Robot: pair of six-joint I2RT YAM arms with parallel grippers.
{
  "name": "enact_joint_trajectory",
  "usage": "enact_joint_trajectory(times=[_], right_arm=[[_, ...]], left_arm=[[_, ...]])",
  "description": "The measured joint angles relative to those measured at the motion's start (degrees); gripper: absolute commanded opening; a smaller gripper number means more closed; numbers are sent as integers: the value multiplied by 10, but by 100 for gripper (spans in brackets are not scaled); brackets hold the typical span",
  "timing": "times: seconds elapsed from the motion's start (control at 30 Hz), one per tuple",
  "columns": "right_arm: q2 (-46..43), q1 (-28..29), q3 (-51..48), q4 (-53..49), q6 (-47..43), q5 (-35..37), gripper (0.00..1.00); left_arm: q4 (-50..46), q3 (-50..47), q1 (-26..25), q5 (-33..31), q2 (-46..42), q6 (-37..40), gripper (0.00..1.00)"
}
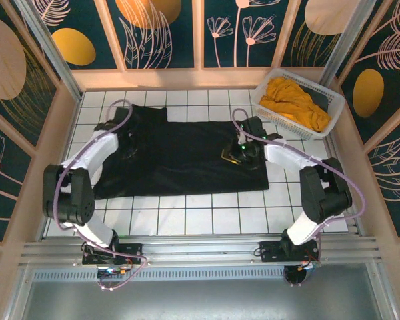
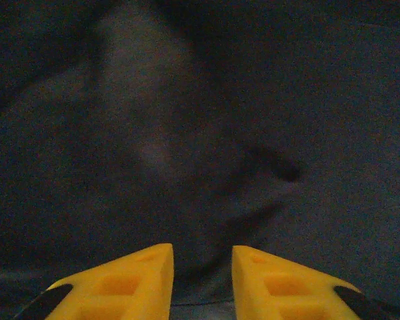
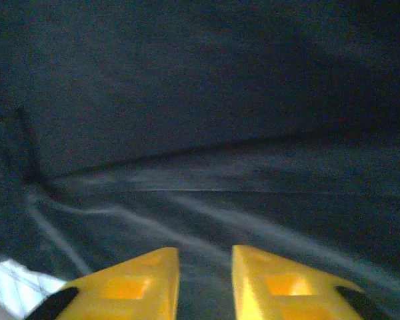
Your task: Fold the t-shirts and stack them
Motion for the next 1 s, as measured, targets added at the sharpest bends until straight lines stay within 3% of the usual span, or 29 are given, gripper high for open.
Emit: enact_joint_trajectory(times=[0.13,0.3,0.47,0.63,0.83,1.0], right_arm=[[0,-35,-30,-18,-2,42,23],[38,-40,-35,-33,-10,75,18],[45,-17,-44,-44,-10,81,19],[26,30,-56,-75,-10,76,21],[18,49,-43,-131,-18,63,29],[9,31,35,-131,-25,66,36]], left_arm=[[34,-96,66,14,-1,-21,25],[97,-172,97,33,-18,-42,24],[147,-266,149,50,-102,-69,22],[135,-323,200,52,-177,-80,23],[75,-292,210,26,-181,-81,35],[45,-122,195,10,-87,-61,42]])
